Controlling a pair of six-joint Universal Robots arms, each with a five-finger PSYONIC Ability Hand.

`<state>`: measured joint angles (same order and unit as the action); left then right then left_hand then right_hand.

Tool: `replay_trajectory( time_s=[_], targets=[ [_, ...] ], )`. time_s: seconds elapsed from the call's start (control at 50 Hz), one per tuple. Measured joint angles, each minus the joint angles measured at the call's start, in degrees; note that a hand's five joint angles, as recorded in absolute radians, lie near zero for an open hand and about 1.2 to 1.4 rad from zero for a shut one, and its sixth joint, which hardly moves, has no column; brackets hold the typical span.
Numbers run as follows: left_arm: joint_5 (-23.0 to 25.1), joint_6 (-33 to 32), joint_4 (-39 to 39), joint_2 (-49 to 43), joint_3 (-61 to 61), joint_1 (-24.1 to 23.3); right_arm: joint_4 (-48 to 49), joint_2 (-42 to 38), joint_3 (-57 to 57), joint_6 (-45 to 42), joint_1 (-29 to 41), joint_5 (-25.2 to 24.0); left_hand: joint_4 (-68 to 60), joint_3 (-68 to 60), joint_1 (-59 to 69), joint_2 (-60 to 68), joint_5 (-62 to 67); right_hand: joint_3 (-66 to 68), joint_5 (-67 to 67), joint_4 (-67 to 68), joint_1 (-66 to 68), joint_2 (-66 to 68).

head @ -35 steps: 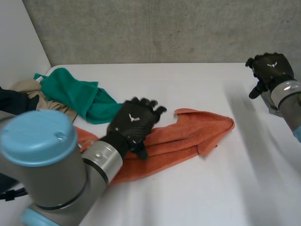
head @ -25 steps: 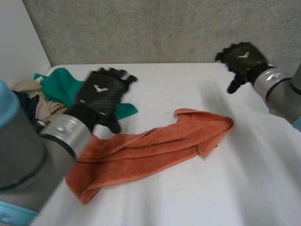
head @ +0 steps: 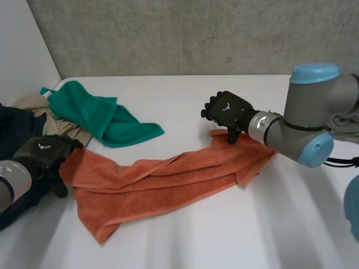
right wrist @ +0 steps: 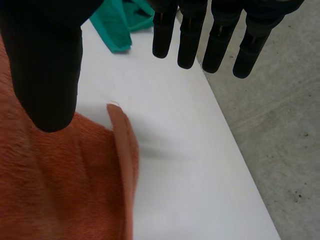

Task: Fold the laundry.

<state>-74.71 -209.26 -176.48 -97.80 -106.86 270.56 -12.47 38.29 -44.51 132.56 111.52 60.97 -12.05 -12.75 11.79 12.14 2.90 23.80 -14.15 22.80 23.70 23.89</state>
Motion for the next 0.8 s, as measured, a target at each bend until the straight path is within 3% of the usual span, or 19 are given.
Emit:
replay_trajectory(
  time_s=[0.22, 0.44, 0.54, 0.6, 0.66, 0.8],
  targets=[
    [-1.93, -1.82, -10.23, -6.58, -2.26, 0.72, 6.08, -7.07, 4.74, 0.26, 0.35, 1.3, 0.0, 0.0, 0.0, 0.0, 0.0, 0.0, -0.38, 0.16, 0.0, 0.0],
    [-0.05, -1.94, -13.31, -10.91, -1.7, 0.57, 7.24, -12.74, 8.5, 0.23, 0.59, 2.47, -0.39, -0.35, 0.59, 0.38, 0.34, 4.38, -4.62, 5.44, 4.56, 4.18],
    [-0.09, -2.0, -15.98, -12.76, -0.76, 0.33, 8.43, -14.4, 9.46, 0.26, 0.58, 2.74, -18.09, -17.28, 20.88, 18.08, 17.28, 24.74, -23.08, 25.72, 25.14, 25.05],
    [-0.24, -2.01, -18.14, -14.48, 0.89, 0.13, 9.92, -15.19, 10.33, 0.32, 0.46, 3.07, -46.1, -44.58, 47.24, 45.83, 44.16, 42.91, -42.32, 44.07, 41.25, 43.36],
    [-0.45, -1.96, -19.68, -15.61, 3.51, -0.29, 13.05, -14.82, 11.01, 0.64, 0.04, 4.73, -56.21, -53.13, 50.44, 54.74, 51.19, 44.29, -42.78, 45.64, 41.25, 43.77],
    [-2.7, -0.58, -23.86, -15.12, 15.07, -3.15, 32.06, -8.22, 10.47, 7.05, -2.75, 14.12, -56.92, -53.52, 50.44, 55.01, 51.19, 44.32, -42.77, 45.78, 41.25, 43.78]
  ],
)
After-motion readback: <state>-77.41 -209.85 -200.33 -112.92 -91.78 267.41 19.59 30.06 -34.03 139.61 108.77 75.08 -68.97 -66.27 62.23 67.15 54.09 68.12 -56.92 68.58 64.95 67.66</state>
